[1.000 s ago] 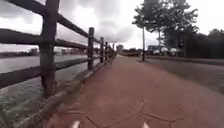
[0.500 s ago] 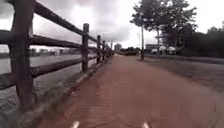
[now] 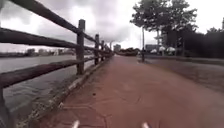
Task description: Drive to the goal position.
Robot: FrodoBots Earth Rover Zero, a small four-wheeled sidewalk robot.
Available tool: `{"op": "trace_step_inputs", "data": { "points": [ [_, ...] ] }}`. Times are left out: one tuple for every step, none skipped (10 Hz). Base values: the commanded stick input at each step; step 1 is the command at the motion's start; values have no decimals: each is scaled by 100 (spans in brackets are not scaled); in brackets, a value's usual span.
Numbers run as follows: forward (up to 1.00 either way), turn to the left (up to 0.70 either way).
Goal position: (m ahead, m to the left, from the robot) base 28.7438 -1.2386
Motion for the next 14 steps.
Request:
{"op": "trace_step_inputs", "data": {
  "points": [
    [70,0],
    [70,0],
    [70,0],
    [70,0],
    [70,0],
    [70,0],
    [70,0],
    [70,0],
    [70,0],
    [70,0],
    [70,0],
    [70,0],
    [70,0],
    [70,0]
  ]
}}
